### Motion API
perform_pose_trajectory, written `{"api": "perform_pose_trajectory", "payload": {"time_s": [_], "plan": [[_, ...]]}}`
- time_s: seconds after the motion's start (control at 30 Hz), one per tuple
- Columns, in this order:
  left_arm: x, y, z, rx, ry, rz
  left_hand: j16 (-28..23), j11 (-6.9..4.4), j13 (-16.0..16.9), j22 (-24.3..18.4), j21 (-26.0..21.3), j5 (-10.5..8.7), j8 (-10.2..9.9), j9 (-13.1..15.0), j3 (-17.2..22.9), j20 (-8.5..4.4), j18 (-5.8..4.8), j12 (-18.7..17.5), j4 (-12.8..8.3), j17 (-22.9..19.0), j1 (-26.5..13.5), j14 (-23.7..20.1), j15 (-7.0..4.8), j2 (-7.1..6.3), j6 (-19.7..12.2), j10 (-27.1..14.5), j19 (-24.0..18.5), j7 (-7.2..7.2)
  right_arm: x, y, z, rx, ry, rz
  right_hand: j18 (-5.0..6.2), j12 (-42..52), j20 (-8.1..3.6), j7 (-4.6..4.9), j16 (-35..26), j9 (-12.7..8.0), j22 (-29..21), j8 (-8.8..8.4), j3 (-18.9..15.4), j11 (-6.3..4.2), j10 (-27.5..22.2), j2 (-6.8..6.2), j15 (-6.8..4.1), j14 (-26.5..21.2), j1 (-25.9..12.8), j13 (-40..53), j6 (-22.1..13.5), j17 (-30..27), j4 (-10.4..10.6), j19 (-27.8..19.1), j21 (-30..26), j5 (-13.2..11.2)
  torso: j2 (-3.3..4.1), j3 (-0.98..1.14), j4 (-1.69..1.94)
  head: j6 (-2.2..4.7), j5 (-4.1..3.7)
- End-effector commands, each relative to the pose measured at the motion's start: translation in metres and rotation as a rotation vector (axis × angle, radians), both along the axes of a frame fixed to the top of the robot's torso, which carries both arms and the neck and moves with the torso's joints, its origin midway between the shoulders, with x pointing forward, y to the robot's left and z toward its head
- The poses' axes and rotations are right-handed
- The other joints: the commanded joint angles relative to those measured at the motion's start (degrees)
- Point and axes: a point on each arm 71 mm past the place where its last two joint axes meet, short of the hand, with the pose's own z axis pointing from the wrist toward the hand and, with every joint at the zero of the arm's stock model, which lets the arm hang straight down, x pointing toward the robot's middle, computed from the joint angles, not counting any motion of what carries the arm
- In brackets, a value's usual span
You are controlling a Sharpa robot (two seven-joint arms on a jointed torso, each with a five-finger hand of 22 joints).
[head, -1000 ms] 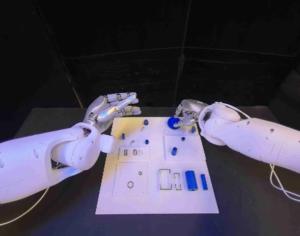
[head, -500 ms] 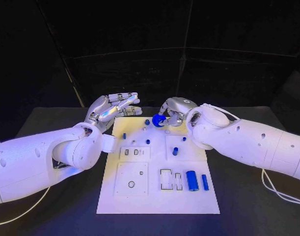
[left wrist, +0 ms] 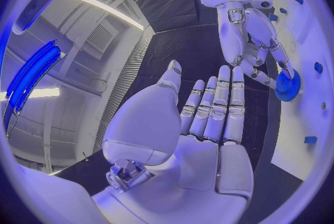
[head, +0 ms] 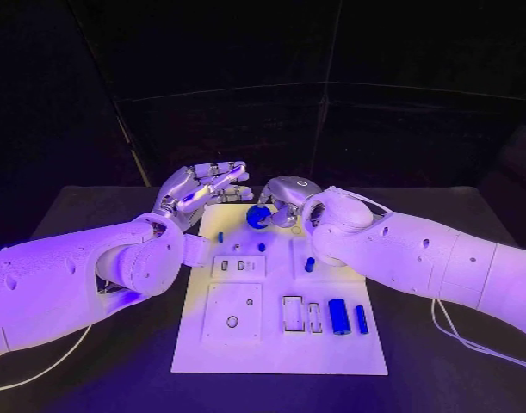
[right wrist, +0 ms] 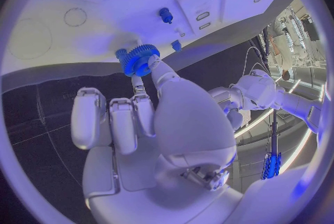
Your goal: Assemble the parts on the task board
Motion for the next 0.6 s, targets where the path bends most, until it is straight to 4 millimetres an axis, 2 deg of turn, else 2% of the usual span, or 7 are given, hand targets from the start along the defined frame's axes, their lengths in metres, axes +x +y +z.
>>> {"api": "perform_pose_trajectory", "payload": {"time_s": [0.03,0.23,0.4,0.6], "plan": [[-0.001,-0.002,0.002,-0.003,-0.012,-0.013,-0.3,0.39,0.0,-0.1,0.2,0.16,-0.2,-0.1,0.1,0.03,0.62,-0.3,-0.3,0.0,0.6,-0.2,0.28,0.08,-0.3,0.0,0.0,2.63,0.001,0.004,-0.002,-0.037,0.007,0.014,-0.52,0.1,-0.05,-0.57,0.2,0.0,-0.1,-0.41,0.5,0.16,0.4,-0.05,-0.3,4.5,-0.6,2.6,0.8,7.5,0.0,-0.5,-0.3,0.4,-0.07,0.03,-0.1,-0.07,0.2],[-0.001,-0.003,0.002,-0.003,-0.012,-0.013,-0.3,0.39,0.0,-0.1,0.2,0.16,-0.2,-0.1,0.1,0.03,0.62,-0.3,-0.3,0.0,0.6,-0.2,0.28,0.08,-0.3,0.0,0.0,2.63,0.001,0.012,-0.006,-0.059,0.019,0.014,-0.51,-0.1,-0.01,-0.47,0.2,0.0,-0.2,-0.75,0.7,0.24,0.2,-0.2,-0.24,4.5,-0.9,2.4,0.6,7.4,-0.1,-0.5,-0.3,0.4,-0.06,0.11,-0.17,-0.04,0.28],[0.0,-0.003,0.002,-0.003,-0.013,-0.012,-0.3,0.39,0.0,-0.1,0.2,0.16,-0.2,-0.1,0.1,0.03,0.62,-0.3,-0.3,0.0,0.6,-0.2,0.28,0.08,-0.3,0.0,0.0,2.63,0.003,0.015,-0.008,-0.071,0.026,0.009,-0.5,-0.2,0.03,-0.41,0.2,0.0,-0.2,-0.95,0.9,0.3,0.1,-0.35,-0.2,4.5,-1.1,2.2,0.5,7.3,-0.1,-0.5,-0.3,0.4,-0.06,0.09,-0.2,-0.08,0.44],[0.0,-0.003,0.002,-0.003,-0.012,-0.013,-0.3,0.39,0.0,-0.1,0.2,0.16,-0.2,-0.1,0.1,0.03,0.62,-0.3,-0.3,0.0,0.6,-0.2,0.28,0.08,-0.3,0.0,0.0,2.63,0.004,0.016,-0.009,-0.081,0.035,0.006,-0.49,-0.5,0.12,-0.24,0.1,0.0,-0.3,-1.44,1.2,0.44,-0.2,-0.63,-0.09,4.5,-1.6,1.9,0.2,7.2,-0.1,-0.6,-0.4,0.3,-0.05,0.13,-0.2,-0.32,0.58]]}}
